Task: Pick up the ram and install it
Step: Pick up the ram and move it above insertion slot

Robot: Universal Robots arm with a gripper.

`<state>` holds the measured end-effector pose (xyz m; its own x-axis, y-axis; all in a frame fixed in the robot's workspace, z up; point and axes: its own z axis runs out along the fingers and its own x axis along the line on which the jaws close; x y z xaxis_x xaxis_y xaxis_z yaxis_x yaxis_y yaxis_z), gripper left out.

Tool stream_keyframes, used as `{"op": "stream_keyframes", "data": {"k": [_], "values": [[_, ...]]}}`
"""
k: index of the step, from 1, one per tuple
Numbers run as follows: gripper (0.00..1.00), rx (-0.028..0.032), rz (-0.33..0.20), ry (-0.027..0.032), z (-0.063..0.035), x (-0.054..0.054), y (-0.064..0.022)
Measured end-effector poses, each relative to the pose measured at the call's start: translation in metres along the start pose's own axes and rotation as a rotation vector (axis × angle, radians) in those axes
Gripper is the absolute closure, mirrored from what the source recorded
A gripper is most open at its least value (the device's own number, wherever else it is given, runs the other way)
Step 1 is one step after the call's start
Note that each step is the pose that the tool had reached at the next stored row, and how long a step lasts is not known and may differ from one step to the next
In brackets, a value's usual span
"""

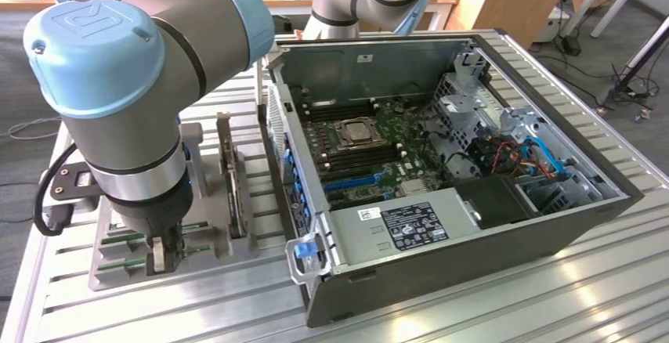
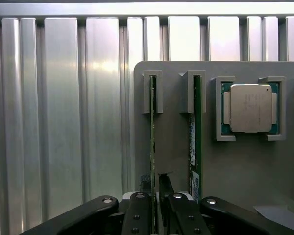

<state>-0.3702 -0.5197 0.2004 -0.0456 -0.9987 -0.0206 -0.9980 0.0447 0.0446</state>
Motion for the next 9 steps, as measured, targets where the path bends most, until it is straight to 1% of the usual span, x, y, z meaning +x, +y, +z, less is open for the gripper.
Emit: {"op": "stream_keyframes", "data": {"k": [9], "values": [[0.78, 0.0000, 0.000, 0.0000, 0.0000, 0.0008, 0.0000]]}}
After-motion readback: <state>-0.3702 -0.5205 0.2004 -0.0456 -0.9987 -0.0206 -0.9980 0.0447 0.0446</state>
